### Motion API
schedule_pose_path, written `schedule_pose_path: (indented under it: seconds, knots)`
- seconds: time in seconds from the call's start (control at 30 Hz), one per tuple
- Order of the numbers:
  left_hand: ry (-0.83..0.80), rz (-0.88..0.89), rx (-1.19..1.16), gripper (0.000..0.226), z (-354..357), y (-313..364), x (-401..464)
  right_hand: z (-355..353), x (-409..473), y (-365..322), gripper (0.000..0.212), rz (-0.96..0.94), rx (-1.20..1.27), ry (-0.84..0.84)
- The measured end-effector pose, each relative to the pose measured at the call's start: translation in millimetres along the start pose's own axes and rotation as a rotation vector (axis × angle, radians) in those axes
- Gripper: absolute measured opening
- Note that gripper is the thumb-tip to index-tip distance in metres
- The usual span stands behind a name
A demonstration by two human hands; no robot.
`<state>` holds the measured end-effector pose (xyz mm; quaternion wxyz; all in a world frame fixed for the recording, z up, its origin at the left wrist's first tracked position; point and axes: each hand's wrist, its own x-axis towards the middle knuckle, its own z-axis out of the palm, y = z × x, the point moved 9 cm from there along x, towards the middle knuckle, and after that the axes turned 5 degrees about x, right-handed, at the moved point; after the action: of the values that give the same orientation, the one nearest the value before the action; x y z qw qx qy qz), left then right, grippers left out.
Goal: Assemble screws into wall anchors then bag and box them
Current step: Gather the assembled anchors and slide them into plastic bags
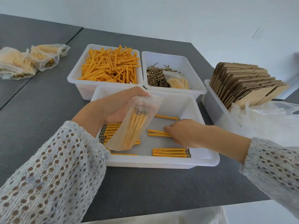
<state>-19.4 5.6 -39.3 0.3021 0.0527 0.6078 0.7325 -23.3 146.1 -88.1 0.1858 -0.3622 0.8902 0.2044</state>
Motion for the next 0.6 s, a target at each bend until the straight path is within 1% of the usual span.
schedule_pose_path:
  seconds: [0.07, 0.13, 0.23, 0.3, 0.37, 0.43, 0.47, 0.53, 0.6]
  knots:
    - [0.010, -0.015, -0.001, 0.041, 0.3, -0.8, -1.1, -9.9, -0.1, 8.4, 0.005, 0.038, 0.075, -0.013]
    - [0.010, -0.015, 0.003, 0.040, 0.5, -0.9, -1.7, -31.3, -4.3, 19.9, 0.012, 0.062, 0.125, 0.007]
    - [0.013, -0.012, 0.010, 0.034, 1.6, -0.1, -1.2, -78.4, -18.1, 44.7, 0.020, 0.135, 0.120, 0.088]
    - [0.018, -0.005, 0.020, 0.035, 1.4, 0.4, -0.5, -111.9, -29.3, 61.1, 0.026, 0.198, 0.079, 0.149]
    - [0.017, -0.005, 0.012, 0.035, 1.7, 0.2, -0.4, -144.9, -40.0, 72.7, 0.029, 0.224, 0.073, 0.251]
    - [0.008, 0.005, -0.007, 0.034, 3.1, 1.0, -0.2, -169.9, -47.7, 77.5, 0.025, 0.214, 0.073, 0.344]
    - [0.007, 0.010, -0.013, 0.036, 3.5, 1.5, -0.4, -177.6, -49.3, 76.2, 0.024, 0.197, 0.066, 0.364]
    - [0.000, 0.013, -0.011, 0.037, 4.5, 1.8, -0.2, -184.4, -48.4, 67.0, 0.022, 0.155, 0.053, 0.361]
    - [-0.020, 0.015, 0.011, 0.033, 6.5, 2.5, 0.0, -183.1, -43.5, 53.2, 0.022, 0.120, 0.039, 0.329]
